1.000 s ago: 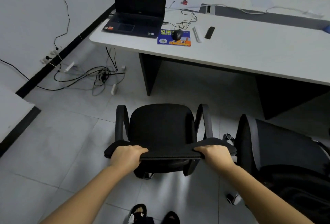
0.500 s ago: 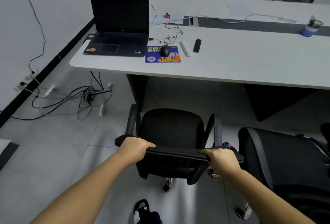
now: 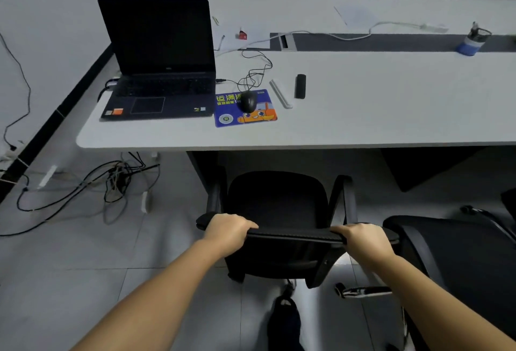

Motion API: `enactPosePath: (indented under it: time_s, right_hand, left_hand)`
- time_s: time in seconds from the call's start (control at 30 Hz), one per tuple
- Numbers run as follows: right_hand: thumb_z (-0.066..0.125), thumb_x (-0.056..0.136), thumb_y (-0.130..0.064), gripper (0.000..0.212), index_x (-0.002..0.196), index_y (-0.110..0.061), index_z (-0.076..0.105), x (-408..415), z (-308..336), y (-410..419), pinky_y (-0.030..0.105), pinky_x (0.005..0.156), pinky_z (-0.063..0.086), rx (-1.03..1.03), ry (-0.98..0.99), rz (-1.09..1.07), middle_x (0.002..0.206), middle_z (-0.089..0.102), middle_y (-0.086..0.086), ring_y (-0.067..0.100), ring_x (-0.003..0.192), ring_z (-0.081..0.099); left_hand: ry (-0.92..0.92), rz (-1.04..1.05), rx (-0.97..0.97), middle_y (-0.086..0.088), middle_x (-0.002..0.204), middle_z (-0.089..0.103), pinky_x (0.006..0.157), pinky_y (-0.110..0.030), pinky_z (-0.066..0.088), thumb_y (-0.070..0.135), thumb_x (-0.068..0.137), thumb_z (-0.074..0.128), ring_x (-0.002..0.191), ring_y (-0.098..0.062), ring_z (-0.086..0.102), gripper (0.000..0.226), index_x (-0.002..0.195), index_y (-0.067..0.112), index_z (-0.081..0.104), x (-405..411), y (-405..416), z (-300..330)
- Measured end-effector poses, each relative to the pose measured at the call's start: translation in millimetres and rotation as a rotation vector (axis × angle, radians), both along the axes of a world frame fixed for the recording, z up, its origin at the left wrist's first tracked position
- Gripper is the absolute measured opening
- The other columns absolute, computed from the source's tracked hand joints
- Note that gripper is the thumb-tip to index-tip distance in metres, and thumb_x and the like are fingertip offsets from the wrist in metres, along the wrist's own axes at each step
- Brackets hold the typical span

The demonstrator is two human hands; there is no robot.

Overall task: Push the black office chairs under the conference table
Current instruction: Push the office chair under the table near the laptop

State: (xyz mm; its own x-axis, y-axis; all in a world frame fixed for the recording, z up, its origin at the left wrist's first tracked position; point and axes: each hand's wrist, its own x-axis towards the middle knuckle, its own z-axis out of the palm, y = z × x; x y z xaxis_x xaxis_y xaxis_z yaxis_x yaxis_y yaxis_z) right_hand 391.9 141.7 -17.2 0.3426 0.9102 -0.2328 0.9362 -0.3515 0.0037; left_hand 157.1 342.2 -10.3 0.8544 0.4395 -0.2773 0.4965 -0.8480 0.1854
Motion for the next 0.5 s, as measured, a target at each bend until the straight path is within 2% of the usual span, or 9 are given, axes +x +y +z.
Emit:
enactPosePath:
  time_s: [0.13, 0.2, 0.27, 0.4, 0.5]
  right_hand:
    - [0.046, 0.087, -0.024, 0.039, 0.122, -0.039, 0.050, 34.9, 3.7, 31.2, 0.031, 0.066, 0.049, -0.017, -0.016, 0.002, 0.102, 0.071, -0.005, 0.023, 0.088, 0.066]
    - [0.046, 0.087, -0.024, 0.039, 0.123, -0.039, 0.050, 52.0, 3.3, 44.8, 0.031, 0.068, 0.048, -0.025, -0.008, -0.004, 0.105, 0.070, -0.006, 0.023, 0.092, 0.065]
    - [0.047, 0.088, -0.024, 0.038, 0.123, -0.039, 0.051, 65.9, 5.3, 61.0, 0.032, 0.070, 0.048, -0.014, 0.002, -0.005, 0.110, 0.069, -0.007, 0.024, 0.095, 0.065]
    - [0.047, 0.088, -0.026, 0.038, 0.124, -0.038, 0.049, 90.7, 5.5, 96.5, 0.032, 0.074, 0.050, -0.011, 0.016, 0.026, 0.113, 0.068, -0.006, 0.024, 0.098, 0.064]
    - [0.047, 0.089, -0.027, 0.036, 0.124, -0.036, 0.049, 103.8, 7.2, 125.0, 0.033, 0.073, 0.049, 0.007, 0.026, 0.057, 0.114, 0.067, -0.005, 0.024, 0.098, 0.064]
  left_hand:
    - [0.005, 0.028, 0.000, 0.000, 0.099, 0.072, 0.066, -0.032, 0.046, 0.006, 0.086, 0.042, 0.087, -0.023, 0.066, 0.047, 0.114, 0.039, 0.060, 31.1, 23.8, -3.3]
    - [0.012, 0.037, 0.005, 0.000, 0.109, 0.071, 0.069, -0.032, 0.046, 0.006, 0.088, 0.041, 0.094, -0.024, 0.065, 0.050, 0.121, 0.039, 0.056, 49.9, 37.0, -6.0]
    - [0.010, 0.052, 0.012, 0.001, 0.111, 0.070, 0.066, -0.031, 0.044, 0.005, 0.088, 0.040, 0.095, -0.024, 0.064, 0.051, 0.123, 0.040, 0.055, 64.5, 51.4, -7.4]
    - [0.034, 0.082, -0.015, 0.000, 0.095, 0.072, 0.057, -0.028, 0.039, 0.002, 0.086, 0.040, 0.084, -0.022, 0.065, 0.046, 0.109, 0.034, 0.065, 85.8, 81.2, -4.3]
    - [0.034, 0.098, -0.008, 0.000, 0.088, 0.072, 0.059, -0.030, 0.043, 0.002, 0.082, 0.041, 0.080, -0.022, 0.064, 0.041, 0.099, 0.030, 0.067, 96.6, 106.6, -1.2]
